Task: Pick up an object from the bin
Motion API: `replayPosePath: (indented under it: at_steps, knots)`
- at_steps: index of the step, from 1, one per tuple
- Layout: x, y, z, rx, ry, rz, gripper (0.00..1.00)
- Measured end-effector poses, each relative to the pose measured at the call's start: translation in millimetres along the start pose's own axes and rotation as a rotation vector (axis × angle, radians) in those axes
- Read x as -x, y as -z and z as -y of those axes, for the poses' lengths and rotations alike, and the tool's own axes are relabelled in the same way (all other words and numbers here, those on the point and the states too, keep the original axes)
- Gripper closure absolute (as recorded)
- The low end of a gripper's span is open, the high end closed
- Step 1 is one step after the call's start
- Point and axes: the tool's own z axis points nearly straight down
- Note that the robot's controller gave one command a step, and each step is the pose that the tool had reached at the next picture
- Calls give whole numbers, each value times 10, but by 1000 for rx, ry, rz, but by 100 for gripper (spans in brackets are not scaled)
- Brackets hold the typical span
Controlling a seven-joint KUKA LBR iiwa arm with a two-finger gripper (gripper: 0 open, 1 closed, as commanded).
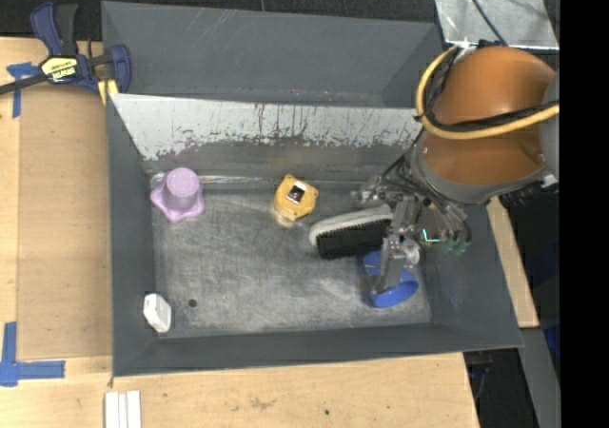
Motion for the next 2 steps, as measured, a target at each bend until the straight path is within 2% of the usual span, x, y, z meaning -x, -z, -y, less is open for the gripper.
replayPosePath:
  at_steps: [1,2]
  knots:
    - [79,-358,-32,0,-60,7,0]
    - [191,-960,-161,0,-42,5,0]
